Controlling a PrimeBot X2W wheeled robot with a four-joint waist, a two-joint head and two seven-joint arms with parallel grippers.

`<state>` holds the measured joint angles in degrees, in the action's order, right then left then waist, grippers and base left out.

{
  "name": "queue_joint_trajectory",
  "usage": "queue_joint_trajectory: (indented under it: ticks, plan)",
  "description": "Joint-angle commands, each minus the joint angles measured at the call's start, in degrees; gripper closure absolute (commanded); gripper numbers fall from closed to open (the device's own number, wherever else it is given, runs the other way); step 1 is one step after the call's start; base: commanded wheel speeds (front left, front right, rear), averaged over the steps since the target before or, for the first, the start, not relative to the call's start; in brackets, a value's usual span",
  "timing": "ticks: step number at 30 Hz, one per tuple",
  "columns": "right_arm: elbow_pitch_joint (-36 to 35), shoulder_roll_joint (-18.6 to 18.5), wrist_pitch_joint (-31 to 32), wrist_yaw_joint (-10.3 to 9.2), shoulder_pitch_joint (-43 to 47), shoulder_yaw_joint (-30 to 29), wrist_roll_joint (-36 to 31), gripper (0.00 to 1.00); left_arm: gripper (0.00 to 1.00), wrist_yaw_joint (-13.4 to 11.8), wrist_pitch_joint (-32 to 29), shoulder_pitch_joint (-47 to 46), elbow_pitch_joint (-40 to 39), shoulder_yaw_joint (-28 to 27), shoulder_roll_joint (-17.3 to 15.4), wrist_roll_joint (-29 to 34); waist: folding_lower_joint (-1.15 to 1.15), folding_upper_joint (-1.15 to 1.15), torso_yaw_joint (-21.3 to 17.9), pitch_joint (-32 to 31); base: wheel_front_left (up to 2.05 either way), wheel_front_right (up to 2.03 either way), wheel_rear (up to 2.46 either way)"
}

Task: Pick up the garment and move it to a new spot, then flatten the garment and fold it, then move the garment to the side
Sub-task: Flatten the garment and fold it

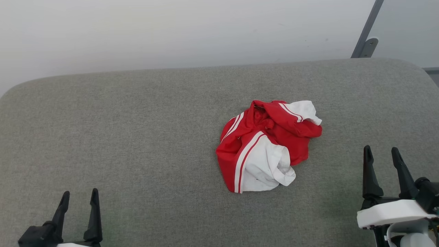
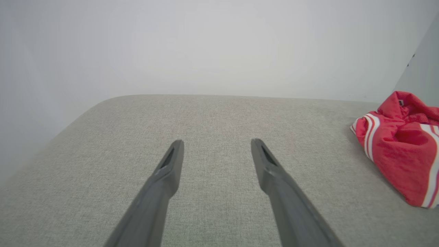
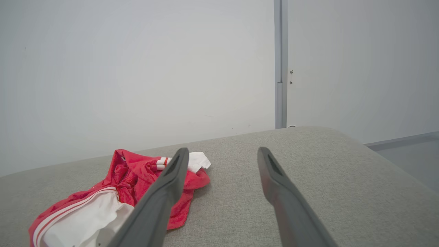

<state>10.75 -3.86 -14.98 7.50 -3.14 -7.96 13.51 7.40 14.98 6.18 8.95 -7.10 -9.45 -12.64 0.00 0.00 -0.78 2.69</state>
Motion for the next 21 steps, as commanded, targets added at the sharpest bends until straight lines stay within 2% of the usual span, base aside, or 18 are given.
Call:
queue_joint_trajectory:
  ticks: [1, 13, 17, 21]
  plan:
    - [0.09, 0.10, -0.29, -0.02, -0.64, 0.09, -0.33, 0.00, 0.00, 0.10, 0.30, 0.13, 0.00, 0.18, -0.33, -0.25, 0.00, 0.00, 0.07, 0.06, 0.00, 0.00, 0.00]
    - [2.05, -0.60, -0.29, -0.02, -1.64, 0.89, -0.07, 0.00, 0.00, 0.11, 0.30, -1.18, -0.37, 0.73, -0.47, -0.96, 0.00, 0.00, 0.37, 1.80, 0.00, 0.00, 0.00]
    - [6.13, -3.78, 3.40, -0.02, -6.21, 2.73, 1.60, 0.00, 0.00, 0.11, 0.30, -2.59, -0.51, 1.37, 0.05, -1.21, 0.00, 0.00, 0.98, 3.88, 0.00, 0.00, 0.00]
    - [8.25, -10.04, 13.10, -0.02, -13.79, 6.03, 4.37, 0.00, 0.00, 0.04, 0.30, -4.59, -0.75, 2.10, 0.78, -1.53, 0.00, 0.00, 2.10, 7.09, 0.00, 0.00, 0.00]
